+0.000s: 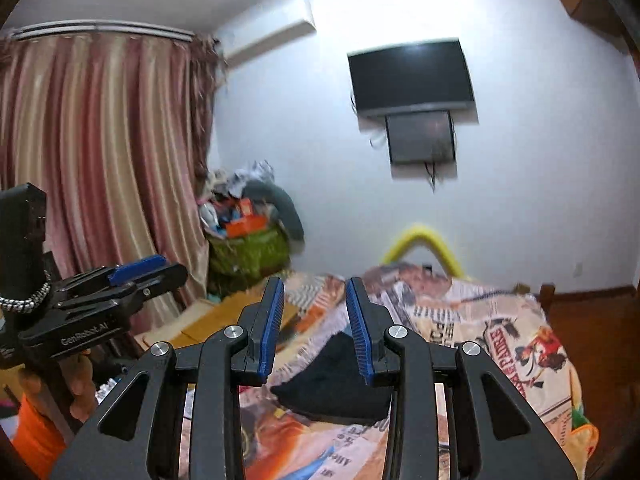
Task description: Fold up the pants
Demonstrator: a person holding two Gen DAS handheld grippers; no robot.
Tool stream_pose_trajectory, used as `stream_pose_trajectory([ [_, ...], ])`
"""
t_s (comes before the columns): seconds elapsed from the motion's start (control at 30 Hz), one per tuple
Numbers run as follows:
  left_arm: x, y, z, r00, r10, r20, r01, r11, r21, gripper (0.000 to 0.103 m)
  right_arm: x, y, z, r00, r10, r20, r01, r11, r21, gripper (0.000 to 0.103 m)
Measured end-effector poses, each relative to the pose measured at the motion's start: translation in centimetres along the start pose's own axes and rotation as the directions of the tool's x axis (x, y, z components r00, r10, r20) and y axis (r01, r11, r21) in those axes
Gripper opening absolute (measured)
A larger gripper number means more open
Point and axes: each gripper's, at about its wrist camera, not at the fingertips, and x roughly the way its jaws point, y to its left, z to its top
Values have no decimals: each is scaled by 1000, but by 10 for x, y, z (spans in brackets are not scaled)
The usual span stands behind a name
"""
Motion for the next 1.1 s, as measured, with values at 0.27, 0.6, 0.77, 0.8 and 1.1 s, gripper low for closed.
stream_pose_trajectory([
  [0.27,-68,-20,-26,994,44,96,-46,999,26,53,-47,32,-18,997,2,73,2,999,-50,30],
  [0.6,-87,-20,-51,994,66,93,-66,998,-3,96,-67,40,-35,987,-106,120,109,994,-16,86],
  [0.77,-85,-26,-56,996,55,76,-56,998,12,98,-70,38,-42,985,-137,106,138,990,-3,103],
  [0.8,-84,-24,-57,996,56,73,-58,998,15,99,-70,36,-45,985,-138,105,138,990,7,103],
  [1.1,-83,-26,-65,996,59,65,-61,998,18,101,-65,31,-52,986,-151,71,150,988,26,103],
])
